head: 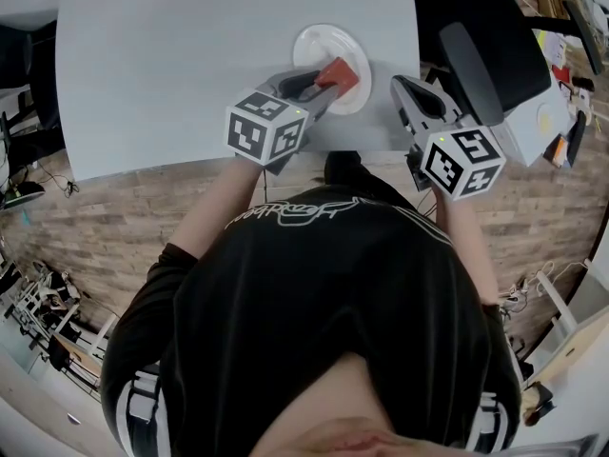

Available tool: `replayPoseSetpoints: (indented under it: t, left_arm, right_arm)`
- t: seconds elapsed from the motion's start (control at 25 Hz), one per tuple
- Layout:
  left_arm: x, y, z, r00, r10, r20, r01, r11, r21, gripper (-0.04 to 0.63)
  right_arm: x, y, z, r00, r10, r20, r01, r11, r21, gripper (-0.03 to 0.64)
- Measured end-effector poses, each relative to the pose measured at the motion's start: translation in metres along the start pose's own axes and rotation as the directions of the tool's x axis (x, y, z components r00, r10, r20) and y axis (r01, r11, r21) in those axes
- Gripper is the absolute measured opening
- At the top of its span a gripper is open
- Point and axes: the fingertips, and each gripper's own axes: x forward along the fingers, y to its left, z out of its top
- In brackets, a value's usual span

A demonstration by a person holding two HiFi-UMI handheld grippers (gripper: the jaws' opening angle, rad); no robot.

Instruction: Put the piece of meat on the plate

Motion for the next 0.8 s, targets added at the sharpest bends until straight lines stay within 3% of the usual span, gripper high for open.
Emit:
replayPoseSetpoints:
  t: [0.44,0.8]
  left_arm:
    - [0.0014,0.0054,-0.0034,0.999,0.039,-0.009,-0.039,0.999,0.002,0.166]
    - [-0.0022,0.0050,0.0017,0.998,0.051,0.031,-0.051,0.999,-0.014,0.172]
  right_arm:
    - [-0.0025,-0.0024,-0.0020,1.000,0.008,-0.008,-0.008,1.000,-0.003,0.009]
    - [0.0001,0.0011,-0.0046,0.999,0.035,-0.018,-0.035,0.999,-0.015,0.009]
